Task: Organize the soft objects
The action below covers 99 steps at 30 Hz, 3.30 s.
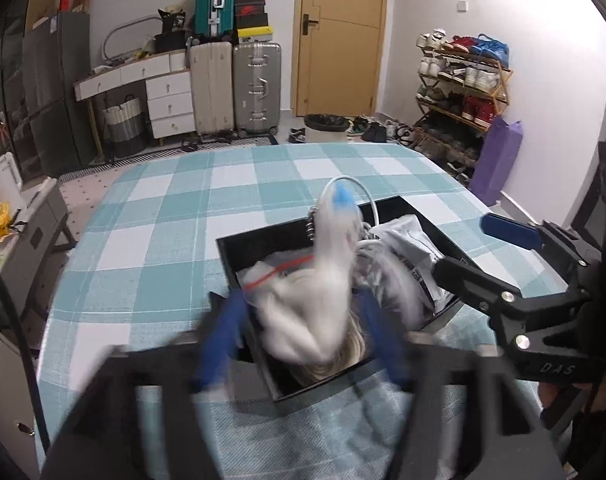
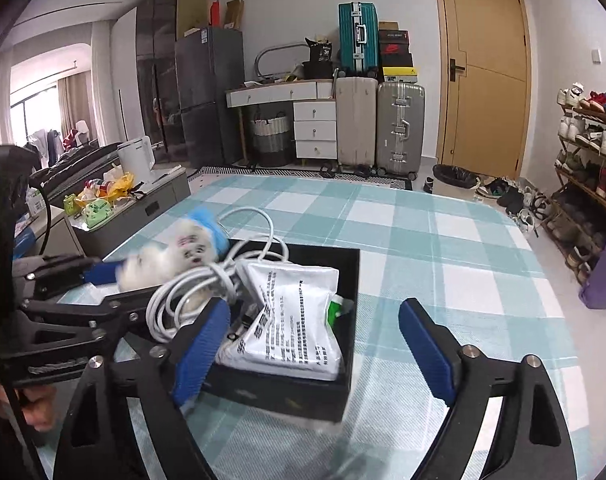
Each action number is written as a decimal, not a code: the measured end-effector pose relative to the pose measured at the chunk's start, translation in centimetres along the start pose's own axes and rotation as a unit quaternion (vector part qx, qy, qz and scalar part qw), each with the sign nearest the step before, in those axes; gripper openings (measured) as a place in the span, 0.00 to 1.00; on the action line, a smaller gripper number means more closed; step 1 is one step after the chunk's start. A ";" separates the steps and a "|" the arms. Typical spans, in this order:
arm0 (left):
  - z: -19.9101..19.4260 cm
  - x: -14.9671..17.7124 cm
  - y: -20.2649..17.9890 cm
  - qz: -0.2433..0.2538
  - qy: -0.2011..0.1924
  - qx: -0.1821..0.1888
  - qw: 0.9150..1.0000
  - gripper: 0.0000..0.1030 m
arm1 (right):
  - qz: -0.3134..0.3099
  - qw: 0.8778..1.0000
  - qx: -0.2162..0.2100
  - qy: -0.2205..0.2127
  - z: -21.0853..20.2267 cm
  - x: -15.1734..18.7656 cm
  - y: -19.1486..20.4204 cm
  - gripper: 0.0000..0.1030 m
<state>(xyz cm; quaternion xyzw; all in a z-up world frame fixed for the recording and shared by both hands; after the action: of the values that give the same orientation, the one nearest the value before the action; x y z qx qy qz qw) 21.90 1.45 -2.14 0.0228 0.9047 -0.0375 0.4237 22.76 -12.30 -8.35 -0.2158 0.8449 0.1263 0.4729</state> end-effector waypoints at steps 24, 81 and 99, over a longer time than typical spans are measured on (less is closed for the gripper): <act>-4.4 2.2 2.8 -0.035 -0.067 -0.033 0.997 1.00 | -0.015 0.999 -0.023 -0.038 -4.1 1.7 2.2 0.99; -5.0 3.7 1.0 -0.026 -0.123 -0.030 0.992 1.00 | -0.032 0.992 -0.041 -0.112 -7.7 3.3 3.3 1.00; -5.4 3.5 1.0 -0.029 -0.128 -0.029 0.991 1.00 | -0.032 0.993 -0.042 -0.110 -7.7 3.3 3.3 1.00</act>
<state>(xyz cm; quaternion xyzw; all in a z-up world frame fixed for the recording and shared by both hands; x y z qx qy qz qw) 15.62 2.90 -1.45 -0.0207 0.8442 -0.0259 0.5349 13.90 -13.45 -7.07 -0.2469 0.7746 0.1693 0.5571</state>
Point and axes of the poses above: each gripper's, at about its wrist camera, not at the fingertips, and z roughly the way its jaws point, y to its left, x to its underside, the point moved 9 cm from there along z, roughly the way its jaws point
